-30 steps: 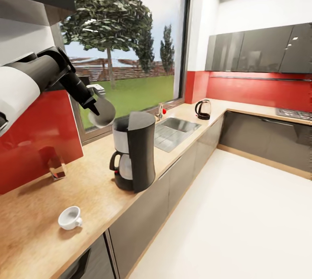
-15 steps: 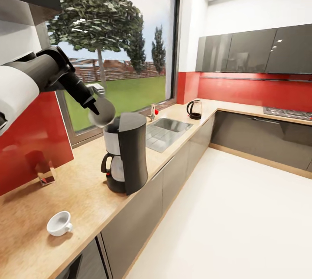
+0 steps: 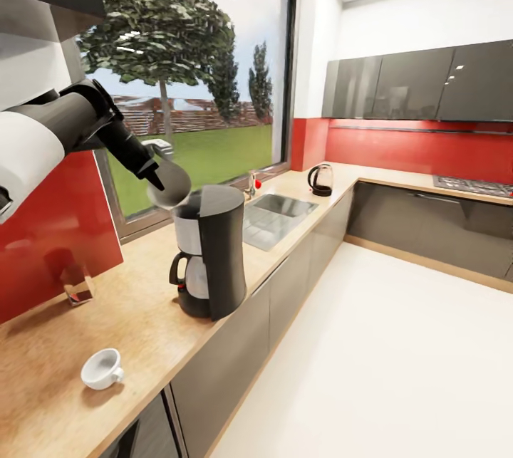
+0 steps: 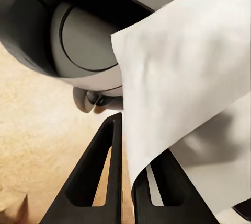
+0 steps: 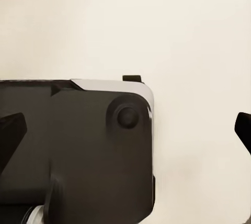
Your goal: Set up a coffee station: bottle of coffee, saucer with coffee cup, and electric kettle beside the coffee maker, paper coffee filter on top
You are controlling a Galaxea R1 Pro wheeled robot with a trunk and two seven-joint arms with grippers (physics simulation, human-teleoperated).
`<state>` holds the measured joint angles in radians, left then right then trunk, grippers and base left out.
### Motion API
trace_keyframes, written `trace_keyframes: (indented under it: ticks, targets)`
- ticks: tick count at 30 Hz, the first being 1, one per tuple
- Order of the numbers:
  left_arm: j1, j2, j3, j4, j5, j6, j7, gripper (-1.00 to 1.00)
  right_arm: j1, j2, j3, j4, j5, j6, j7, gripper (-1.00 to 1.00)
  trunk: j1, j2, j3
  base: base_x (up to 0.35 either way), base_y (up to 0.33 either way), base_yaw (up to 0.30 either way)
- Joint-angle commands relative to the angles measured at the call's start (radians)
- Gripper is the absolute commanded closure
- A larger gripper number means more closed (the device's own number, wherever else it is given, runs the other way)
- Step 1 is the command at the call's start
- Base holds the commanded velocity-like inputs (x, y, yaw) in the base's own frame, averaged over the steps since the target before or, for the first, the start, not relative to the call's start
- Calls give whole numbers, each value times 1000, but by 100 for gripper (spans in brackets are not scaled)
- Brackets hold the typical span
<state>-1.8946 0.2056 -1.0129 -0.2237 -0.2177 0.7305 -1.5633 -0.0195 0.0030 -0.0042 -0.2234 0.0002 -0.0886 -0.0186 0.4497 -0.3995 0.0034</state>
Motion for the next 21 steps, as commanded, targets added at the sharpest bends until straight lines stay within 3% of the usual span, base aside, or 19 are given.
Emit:
trace_keyframes:
  ticks: [1, 8, 14, 21]
  targets:
    - [0, 2, 3, -4, -10, 7, -7, 100, 0, 0, 0, 1, 0, -3, -2, -100, 0, 0, 0, 18, 256, -111]
    - [0, 4, 4, -5, -9, 9, -7, 100, 0, 0, 0, 1, 0, -3, -2, -100, 0, 0, 5, 4, 280, -147]
    - [0, 5, 5, -8, -9, 9, -7, 100, 0, 0, 0, 0, 1, -3, -3, -100, 0, 0, 6, 13, 85, -22]
    - [0, 3, 5, -12, -8, 9, -7, 100, 0, 0, -1, 0, 1, -3, -3, -100, 0, 0, 6, 208, 166, 0]
